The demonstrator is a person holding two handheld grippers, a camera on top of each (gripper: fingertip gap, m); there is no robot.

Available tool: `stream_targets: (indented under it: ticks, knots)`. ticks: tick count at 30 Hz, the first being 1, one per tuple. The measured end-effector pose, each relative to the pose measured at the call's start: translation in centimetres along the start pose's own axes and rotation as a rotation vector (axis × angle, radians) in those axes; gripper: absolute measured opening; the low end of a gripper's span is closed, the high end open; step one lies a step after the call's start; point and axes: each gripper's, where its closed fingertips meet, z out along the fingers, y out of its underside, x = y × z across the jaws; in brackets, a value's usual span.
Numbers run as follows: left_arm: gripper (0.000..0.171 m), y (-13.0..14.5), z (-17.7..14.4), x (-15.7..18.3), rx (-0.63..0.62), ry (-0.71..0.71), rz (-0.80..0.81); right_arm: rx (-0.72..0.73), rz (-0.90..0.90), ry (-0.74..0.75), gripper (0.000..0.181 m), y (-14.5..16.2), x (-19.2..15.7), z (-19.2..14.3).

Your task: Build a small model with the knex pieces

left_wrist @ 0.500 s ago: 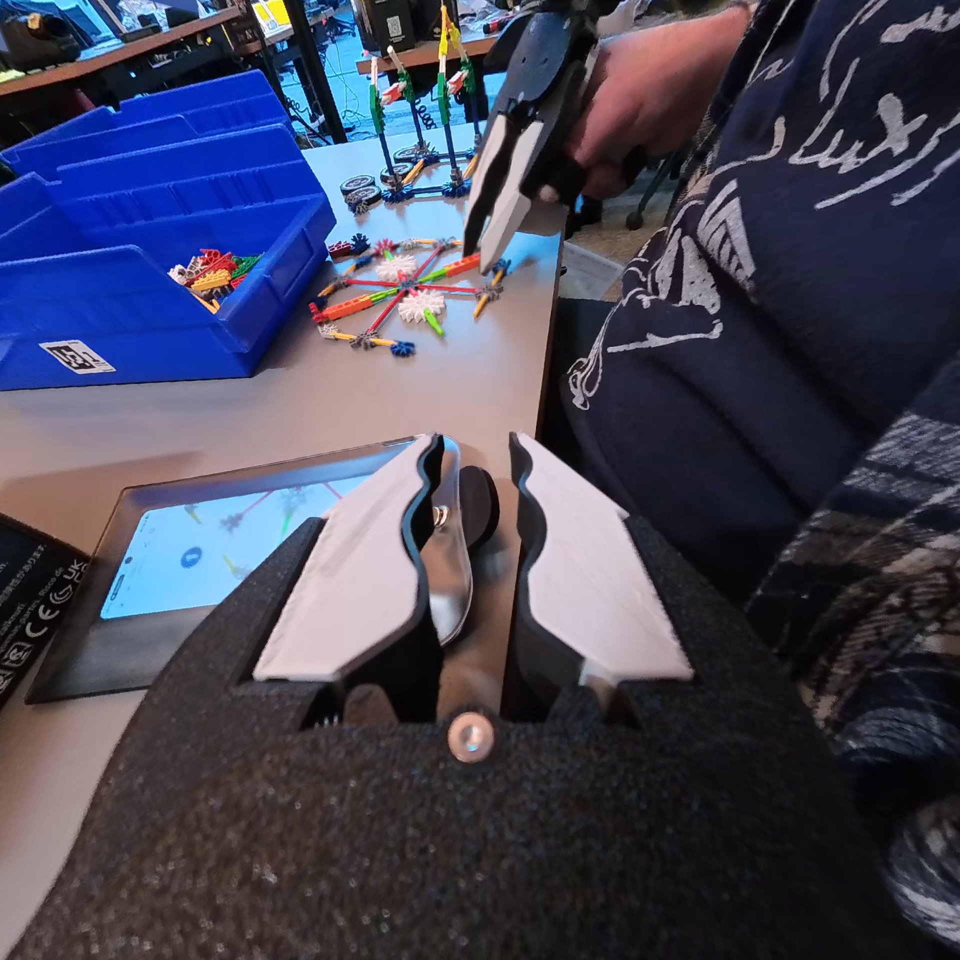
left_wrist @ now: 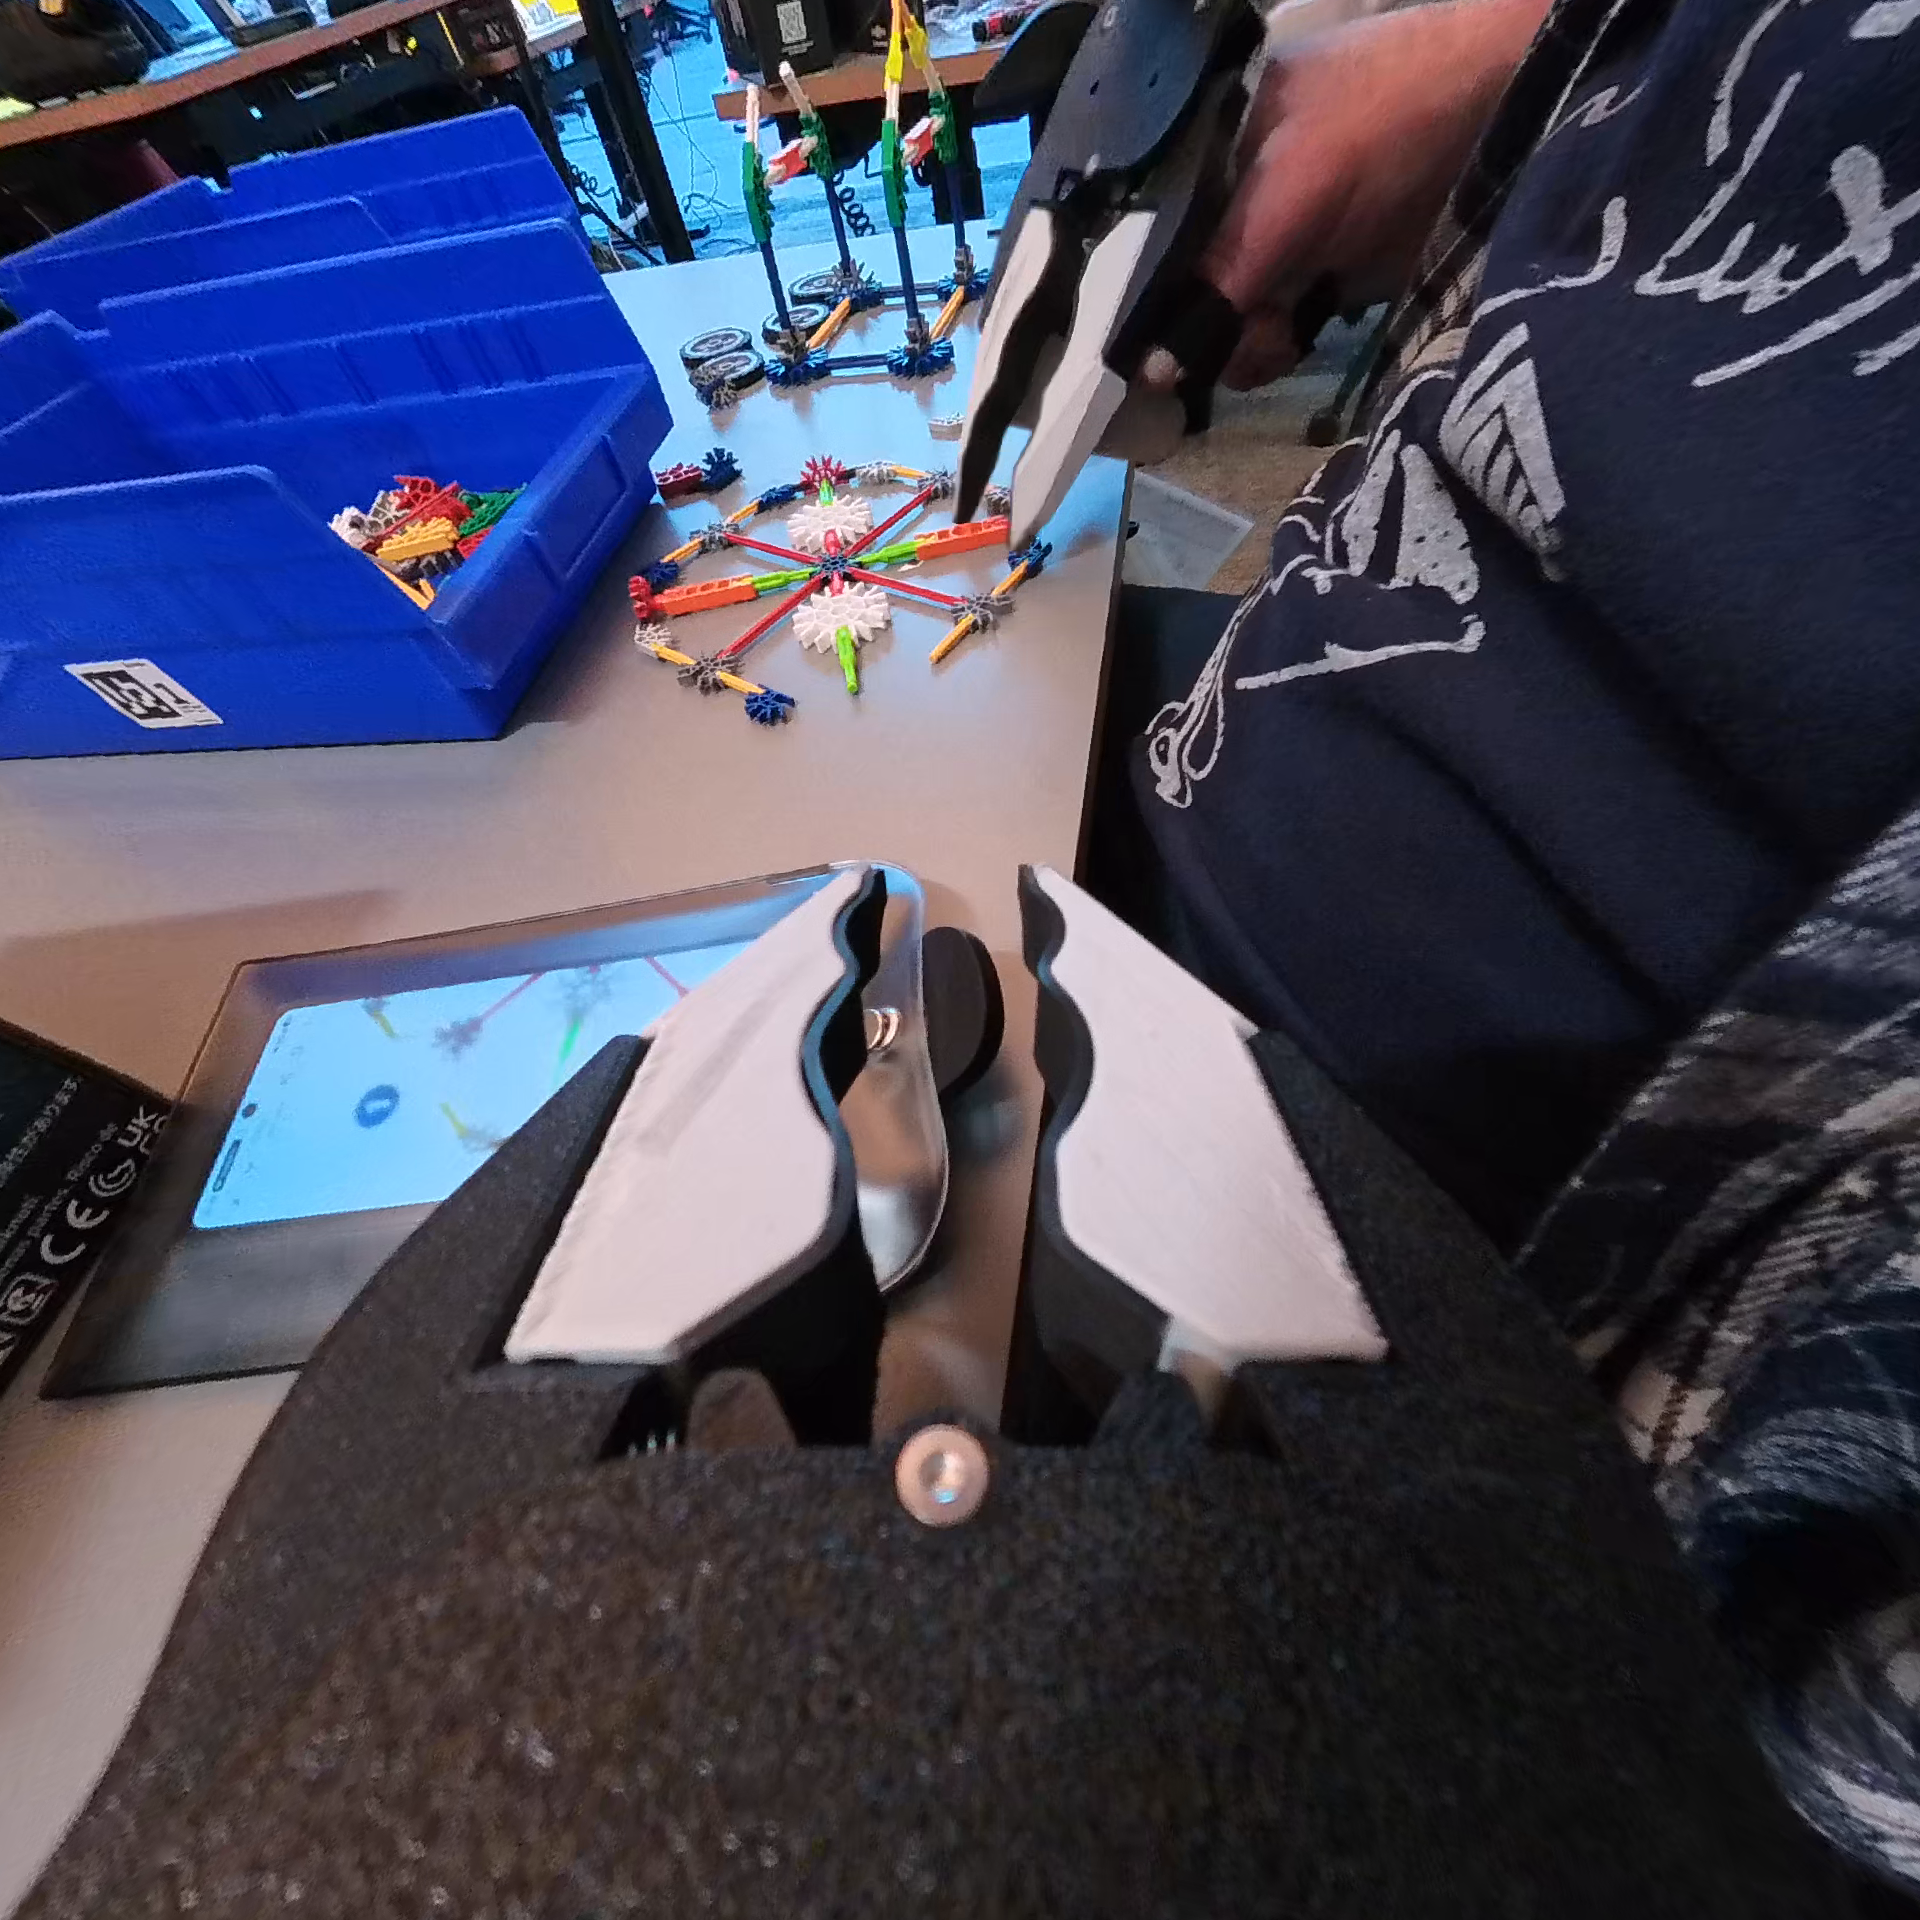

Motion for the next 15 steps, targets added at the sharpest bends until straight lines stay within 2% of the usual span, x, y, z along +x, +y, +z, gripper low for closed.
stream_targets:
  ticks: [15]
  knots:
    - [0.025, 0.2, 0.0, 0.3, -0.002, 0.008, 0.001, -0.008, -0.062, -0.094, 0.046, -0.5, -2.9, 1.0]
